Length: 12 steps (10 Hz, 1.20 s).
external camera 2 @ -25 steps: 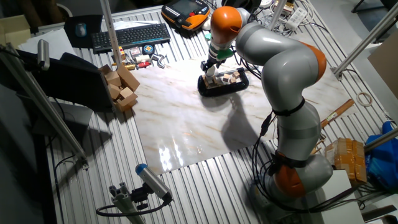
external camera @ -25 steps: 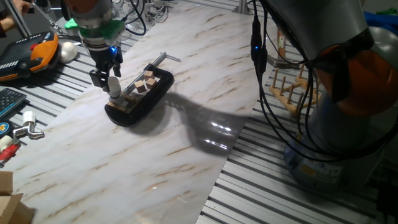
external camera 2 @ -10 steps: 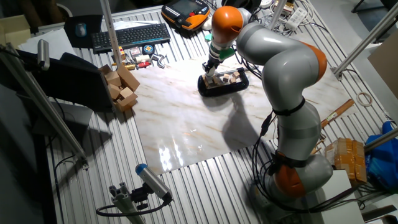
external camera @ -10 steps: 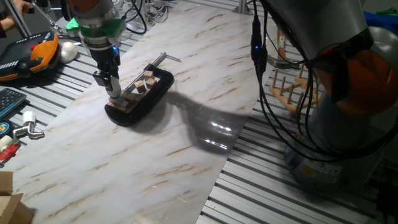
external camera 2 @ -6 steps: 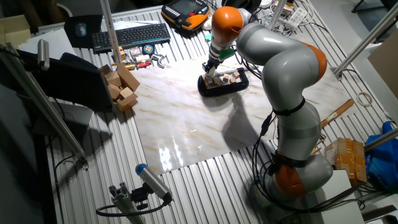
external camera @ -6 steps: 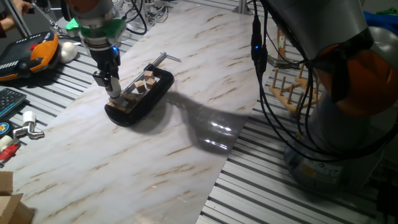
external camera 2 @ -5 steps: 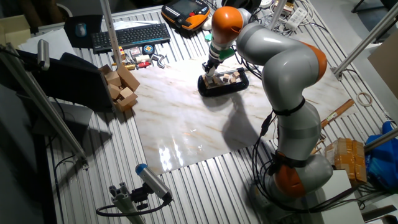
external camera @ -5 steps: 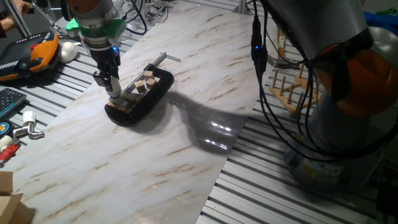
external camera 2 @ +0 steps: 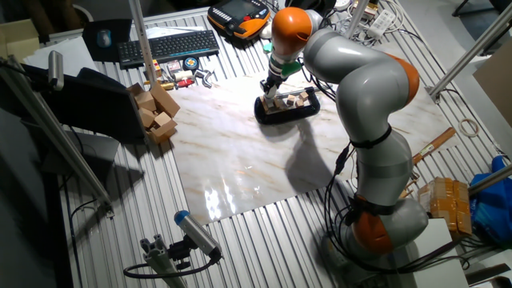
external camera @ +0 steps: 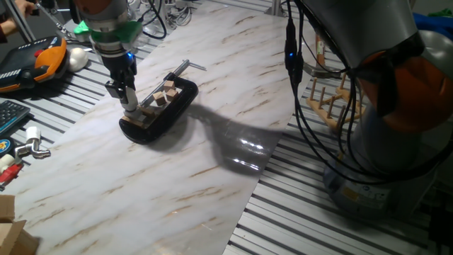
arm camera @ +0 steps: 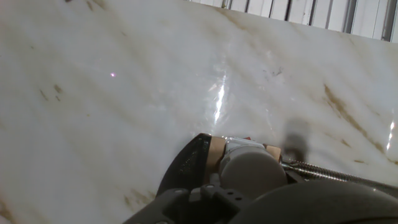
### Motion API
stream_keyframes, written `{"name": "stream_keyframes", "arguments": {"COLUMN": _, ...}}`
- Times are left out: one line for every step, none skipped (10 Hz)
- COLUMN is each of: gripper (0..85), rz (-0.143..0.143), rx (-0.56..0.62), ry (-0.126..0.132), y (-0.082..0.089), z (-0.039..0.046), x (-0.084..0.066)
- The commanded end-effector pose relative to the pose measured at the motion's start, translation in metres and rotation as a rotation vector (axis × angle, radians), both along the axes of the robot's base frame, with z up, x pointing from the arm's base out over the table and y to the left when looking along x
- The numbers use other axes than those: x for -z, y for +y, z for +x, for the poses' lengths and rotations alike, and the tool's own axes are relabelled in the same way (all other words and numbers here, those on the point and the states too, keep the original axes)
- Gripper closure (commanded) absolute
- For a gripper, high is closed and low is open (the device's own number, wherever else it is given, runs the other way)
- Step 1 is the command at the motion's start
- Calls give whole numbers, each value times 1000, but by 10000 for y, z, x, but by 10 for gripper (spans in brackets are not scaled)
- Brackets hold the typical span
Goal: Install the light bulb by rotating it
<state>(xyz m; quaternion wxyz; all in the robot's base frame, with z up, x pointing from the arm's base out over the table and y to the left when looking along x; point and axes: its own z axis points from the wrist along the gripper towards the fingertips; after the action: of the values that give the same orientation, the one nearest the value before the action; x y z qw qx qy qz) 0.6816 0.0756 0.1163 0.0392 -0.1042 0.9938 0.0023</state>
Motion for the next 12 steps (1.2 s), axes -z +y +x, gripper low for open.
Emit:
{"name": "stream_keyframes", "arguments": {"gripper": 680, "rz": 4, "rx": 15, "ry": 2, "y": 1, "z": -1, "x": 2}}
{"name": "stream_keyframes", "arguments": {"gripper": 850, "rz": 6, "rx": 37, "ry": 4, "y": 1, "z": 0, "x": 2}}
{"name": "stream_keyframes", "arguments": {"gripper": 850, "rz": 13, "rx": 72, "ry": 6, "y": 1, "z": -1, "x": 3}}
{"name": "stream_keyframes", "arguments": {"gripper": 850, "rz": 15, "rx": 103, "ry": 7, "y": 0, "z": 0, "x": 5}}
{"name": "stream_keyframes", "arguments": {"gripper": 850, "rz": 17, "rx": 130, "ry": 10, "y": 0, "z": 0, "x": 5}}
{"name": "stream_keyframes", "arguments": {"gripper": 850, "rz": 17, "rx": 151, "ry": 11, "y": 0, "z": 0, "x": 6}}
{"name": "stream_keyframes", "arguments": {"gripper": 850, "rz": 19, "rx": 174, "ry": 12, "y": 1, "z": 1, "x": 8}}
{"name": "stream_keyframes", "arguments": {"gripper": 850, "rz": 23, "rx": 203, "ry": 16, "y": 2, "z": 2, "x": 10}}
{"name": "stream_keyframes", "arguments": {"gripper": 850, "rz": 26, "rx": 226, "ry": 20, "y": 1, "z": 3, "x": 8}}
{"name": "stream_keyframes", "arguments": {"gripper": 850, "rz": 27, "rx": 246, "ry": 26, "y": 3, "z": 4, "x": 6}}
{"name": "stream_keyframes", "arguments": {"gripper": 850, "rz": 28, "rx": 272, "ry": 31, "y": 4, "z": 4, "x": 4}}
{"name": "stream_keyframes", "arguments": {"gripper": 850, "rz": 30, "rx": 309, "ry": 32, "y": 4, "z": 4, "x": 4}}
